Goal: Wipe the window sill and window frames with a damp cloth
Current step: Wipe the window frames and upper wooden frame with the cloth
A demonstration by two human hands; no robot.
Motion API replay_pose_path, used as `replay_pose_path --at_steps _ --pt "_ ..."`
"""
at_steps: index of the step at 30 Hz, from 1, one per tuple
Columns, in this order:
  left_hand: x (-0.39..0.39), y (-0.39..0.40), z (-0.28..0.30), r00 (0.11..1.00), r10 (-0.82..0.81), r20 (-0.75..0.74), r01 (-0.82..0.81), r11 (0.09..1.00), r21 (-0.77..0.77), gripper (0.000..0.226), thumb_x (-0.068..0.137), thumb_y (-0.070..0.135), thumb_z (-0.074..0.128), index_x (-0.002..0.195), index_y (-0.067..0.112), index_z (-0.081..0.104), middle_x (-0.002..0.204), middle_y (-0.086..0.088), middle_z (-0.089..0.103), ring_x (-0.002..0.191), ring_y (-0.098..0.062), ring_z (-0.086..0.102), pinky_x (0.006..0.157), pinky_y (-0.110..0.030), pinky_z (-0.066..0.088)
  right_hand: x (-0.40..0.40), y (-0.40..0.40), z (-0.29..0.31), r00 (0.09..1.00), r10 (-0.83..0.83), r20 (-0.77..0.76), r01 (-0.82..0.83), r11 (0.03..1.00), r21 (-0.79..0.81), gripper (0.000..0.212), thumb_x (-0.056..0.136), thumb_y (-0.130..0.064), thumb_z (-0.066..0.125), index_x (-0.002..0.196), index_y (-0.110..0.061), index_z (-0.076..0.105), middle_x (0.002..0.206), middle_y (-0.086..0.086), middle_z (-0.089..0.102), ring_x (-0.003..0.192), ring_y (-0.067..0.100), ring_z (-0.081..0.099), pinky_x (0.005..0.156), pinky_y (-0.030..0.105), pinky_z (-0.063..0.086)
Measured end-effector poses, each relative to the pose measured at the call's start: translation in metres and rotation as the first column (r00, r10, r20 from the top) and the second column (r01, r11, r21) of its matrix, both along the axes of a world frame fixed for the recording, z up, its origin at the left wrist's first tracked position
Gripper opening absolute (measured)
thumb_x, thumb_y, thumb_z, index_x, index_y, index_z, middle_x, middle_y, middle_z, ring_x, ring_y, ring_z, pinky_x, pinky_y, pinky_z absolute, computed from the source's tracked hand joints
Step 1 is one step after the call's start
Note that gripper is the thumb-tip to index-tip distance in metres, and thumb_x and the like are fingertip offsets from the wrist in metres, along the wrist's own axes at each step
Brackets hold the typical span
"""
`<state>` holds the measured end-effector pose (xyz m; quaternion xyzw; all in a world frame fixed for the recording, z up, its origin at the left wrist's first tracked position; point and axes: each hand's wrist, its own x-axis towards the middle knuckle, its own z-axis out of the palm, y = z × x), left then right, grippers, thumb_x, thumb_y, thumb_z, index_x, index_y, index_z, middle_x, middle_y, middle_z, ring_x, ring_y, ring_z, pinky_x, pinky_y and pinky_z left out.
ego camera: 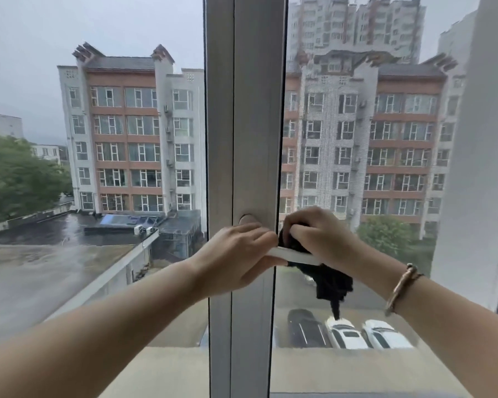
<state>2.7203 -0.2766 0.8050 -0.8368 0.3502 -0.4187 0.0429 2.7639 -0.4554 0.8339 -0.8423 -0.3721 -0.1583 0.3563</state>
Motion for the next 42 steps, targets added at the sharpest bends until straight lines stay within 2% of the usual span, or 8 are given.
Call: replay_pose_path --at_steps 9,14,17,19,21,30,38,42 --pt "-0.039 -0.019 -0.004 0.997 0.055 -0.045 -0.059 0.995 -0.086 0.043 0.098 0.039 0.038 0.090 0.004 0.062 0.079 -0.002 0.064 0.074 -0.015 0.059 0.071 -0.018 0.043 -0.034 -0.009 0.004 0.981 -0.049 0.186 0.084 0.979 -0.183 0.035 0.086 -0.013 0.043 0.054 -0.020 0.057 0.046 -0.003 0.049 0.041 0.013 0.038 0.042 0.027 0.030" --pt "-0.069 -0.025 -0.010 0.998 0.059 0.002 -0.057 0.967 -0.248 0.048 0.093 0.055 0.042 0.121 0.017 0.048 0.121 0.004 0.053 0.115 -0.008 0.044 0.100 -0.012 0.032 -0.060 -0.030 -0.001 0.957 -0.011 0.291 0.078 0.973 -0.220 0.038 0.093 -0.013 0.040 0.058 -0.017 0.053 0.053 0.002 0.052 0.044 0.012 0.041 0.043 0.021 0.030" --pt "-0.077 -0.021 -0.006 0.993 0.096 0.063 -0.026 0.726 -0.688 0.060 0.093 0.057 0.033 0.135 0.015 0.037 0.135 0.003 0.041 0.127 -0.011 0.036 0.107 -0.016 0.025 -0.068 -0.032 -0.002 0.966 -0.036 0.255 0.096 0.969 -0.227 0.036 0.094 -0.013 0.037 0.061 -0.010 0.052 0.052 0.002 0.046 0.046 0.014 0.038 0.046 0.024 0.029" --pt "-0.083 -0.019 0.000 0.974 -0.048 -0.222 -0.167 0.512 -0.843 0.070 0.091 0.061 0.033 0.139 0.011 0.035 0.141 -0.003 0.041 0.130 -0.017 0.041 0.108 -0.031 0.033 -0.075 -0.030 -0.003 0.963 -0.076 0.259 0.132 0.970 -0.203 0.036 0.093 -0.012 0.037 0.060 -0.009 0.051 0.053 0.004 0.047 0.047 0.014 0.037 0.047 0.025 0.028" --pt "-0.088 -0.022 0.000 0.884 -0.155 -0.441 -0.316 0.495 -0.809 0.071 0.090 0.057 0.031 0.141 0.008 0.036 0.144 -0.008 0.043 0.132 -0.019 0.040 0.110 -0.034 0.032 -0.084 -0.032 -0.006 0.957 -0.112 0.266 0.160 0.973 -0.166 0.035 0.093 -0.012 0.039 0.063 -0.005 0.054 0.056 0.006 0.049 0.049 0.015 0.038 0.050 0.028 0.032" --pt "-0.132 -0.062 -0.014 0.919 -0.304 -0.250 -0.072 0.495 -0.866 0.018 0.097 0.034 0.043 0.107 0.022 0.053 0.094 0.015 0.060 0.081 0.010 0.059 0.064 -0.007 0.043 -0.156 -0.069 -0.010 0.932 -0.207 0.298 0.267 0.947 -0.177 0.033 0.090 -0.009 0.042 0.059 -0.007 0.053 0.052 0.000 0.044 0.049 0.012 0.037 0.048 0.026 0.026" --pt "-0.203 -0.098 -0.026 0.876 -0.466 -0.124 0.126 0.469 -0.874 0.045 0.080 0.048 0.050 0.120 0.029 0.048 0.108 0.011 0.060 0.094 0.004 0.059 0.066 -0.002 0.044 -0.217 -0.125 -0.013 0.939 -0.235 0.251 0.274 0.953 -0.132 0.021 0.066 -0.022 0.038 0.048 -0.016 0.046 0.047 -0.003 0.044 0.051 0.016 0.040 0.054 0.037 0.033" --pt "-0.227 -0.113 -0.028 0.904 -0.414 -0.104 0.119 0.478 -0.870 0.053 0.084 0.045 0.050 0.132 0.023 0.043 0.109 0.012 0.056 0.089 0.010 0.053 0.063 0.002 0.041 -0.242 -0.147 -0.015 0.932 -0.248 0.265 0.244 0.969 0.047 0.032 0.077 0.000 0.043 0.052 -0.019 0.053 0.052 -0.011 0.054 0.053 0.015 0.050 0.053 0.027 0.037"
